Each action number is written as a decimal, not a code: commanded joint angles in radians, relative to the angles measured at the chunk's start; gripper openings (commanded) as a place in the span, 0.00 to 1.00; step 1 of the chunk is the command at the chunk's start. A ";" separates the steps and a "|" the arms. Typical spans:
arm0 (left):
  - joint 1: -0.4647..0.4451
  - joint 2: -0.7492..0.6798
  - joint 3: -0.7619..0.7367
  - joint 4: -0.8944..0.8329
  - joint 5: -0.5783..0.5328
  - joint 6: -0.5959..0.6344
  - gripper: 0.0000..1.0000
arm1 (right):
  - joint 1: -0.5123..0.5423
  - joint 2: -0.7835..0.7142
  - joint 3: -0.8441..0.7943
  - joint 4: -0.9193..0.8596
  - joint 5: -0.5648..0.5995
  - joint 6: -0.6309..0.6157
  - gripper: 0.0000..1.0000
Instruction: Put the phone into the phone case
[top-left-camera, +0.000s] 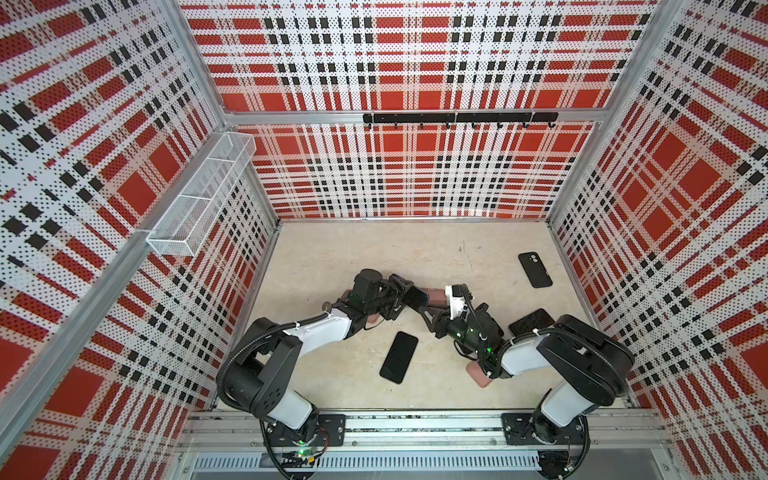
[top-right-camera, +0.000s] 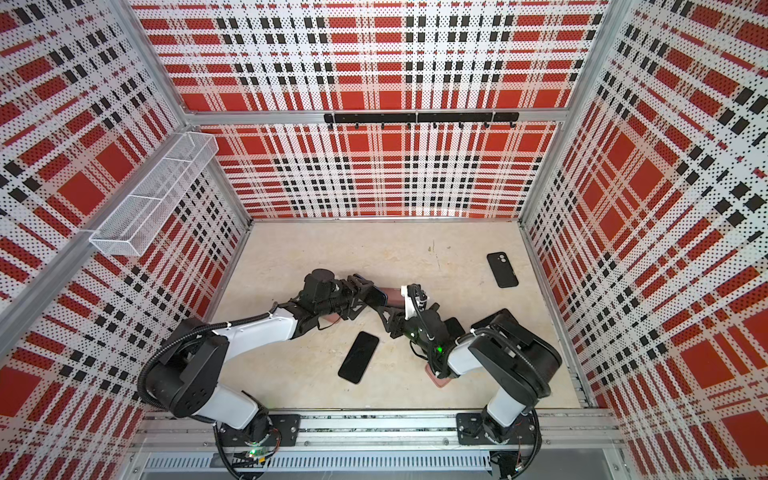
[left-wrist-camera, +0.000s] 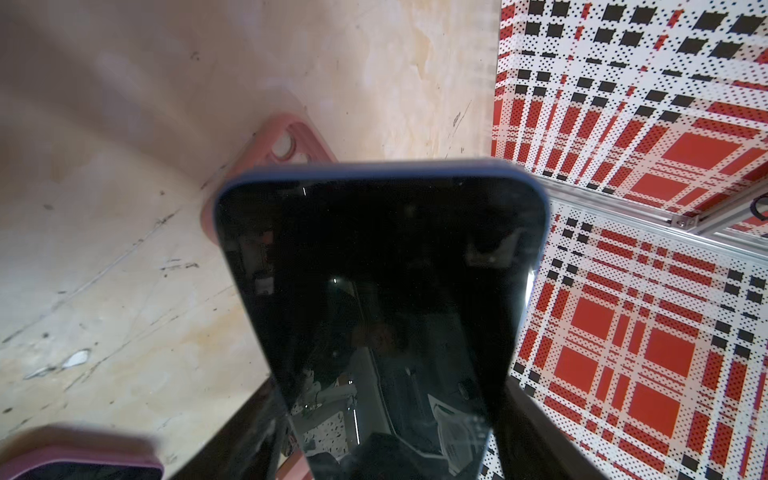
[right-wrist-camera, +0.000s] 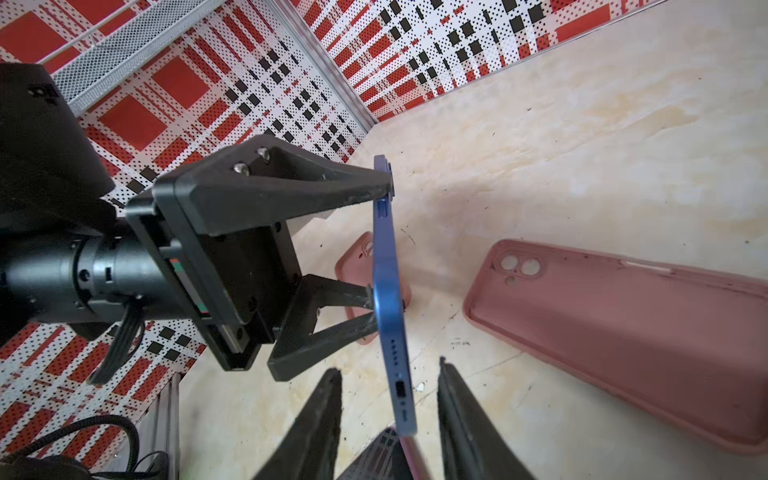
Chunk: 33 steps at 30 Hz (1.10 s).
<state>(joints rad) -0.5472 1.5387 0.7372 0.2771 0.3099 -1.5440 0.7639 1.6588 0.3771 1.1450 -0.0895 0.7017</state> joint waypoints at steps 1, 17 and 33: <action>-0.013 0.001 -0.001 0.079 0.010 -0.012 0.00 | 0.009 0.061 0.021 0.141 -0.032 0.001 0.38; -0.049 0.008 0.005 0.082 0.019 0.008 0.00 | -0.025 0.110 0.002 0.245 -0.090 0.023 0.05; 0.000 -0.108 0.171 -0.272 -0.115 0.480 0.98 | -0.122 -0.273 0.036 -0.430 -0.051 -0.047 0.00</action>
<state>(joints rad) -0.5774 1.4700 0.8238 0.1371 0.2600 -1.2865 0.6834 1.4944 0.3927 0.9257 -0.1574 0.6685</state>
